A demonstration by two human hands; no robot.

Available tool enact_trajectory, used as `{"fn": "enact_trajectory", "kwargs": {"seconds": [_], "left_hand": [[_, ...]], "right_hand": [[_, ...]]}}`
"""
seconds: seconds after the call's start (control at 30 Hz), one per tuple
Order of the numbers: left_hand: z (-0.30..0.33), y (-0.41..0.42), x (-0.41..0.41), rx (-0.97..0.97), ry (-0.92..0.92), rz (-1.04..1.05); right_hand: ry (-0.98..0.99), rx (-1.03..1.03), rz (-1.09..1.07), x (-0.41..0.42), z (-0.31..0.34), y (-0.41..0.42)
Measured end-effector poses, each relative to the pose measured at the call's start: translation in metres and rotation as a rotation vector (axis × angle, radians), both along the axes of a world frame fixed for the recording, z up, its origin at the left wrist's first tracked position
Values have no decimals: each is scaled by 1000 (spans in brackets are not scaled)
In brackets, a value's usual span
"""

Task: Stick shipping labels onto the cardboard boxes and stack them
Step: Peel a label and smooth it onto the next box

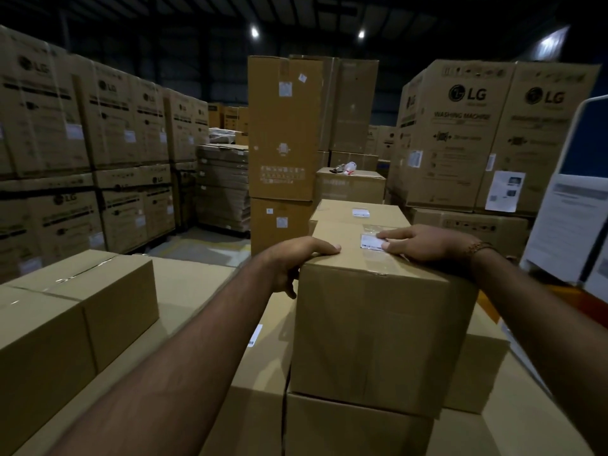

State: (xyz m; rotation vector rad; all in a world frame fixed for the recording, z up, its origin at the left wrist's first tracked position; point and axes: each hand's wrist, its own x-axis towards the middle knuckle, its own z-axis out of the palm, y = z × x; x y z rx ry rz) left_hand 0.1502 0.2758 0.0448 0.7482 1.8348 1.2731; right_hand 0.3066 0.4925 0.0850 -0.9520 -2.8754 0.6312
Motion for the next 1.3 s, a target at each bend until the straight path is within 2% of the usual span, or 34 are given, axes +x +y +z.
{"fn": "enact_trajectory", "kwargs": {"seconds": [0.23, 0.53, 0.83, 1.3], "left_hand": [[-2, -11, 11, 148, -215, 81], [31, -70, 18, 264, -168, 137], [46, -201, -16, 351, -49, 175], [-10, -462, -82, 344, -35, 180]], "right_hand": [[105, 12, -29, -4, -5, -6], [252, 171, -22, 3, 27, -69], [337, 237, 24, -33, 45, -209], [334, 150, 7, -86, -18, -480]]}}
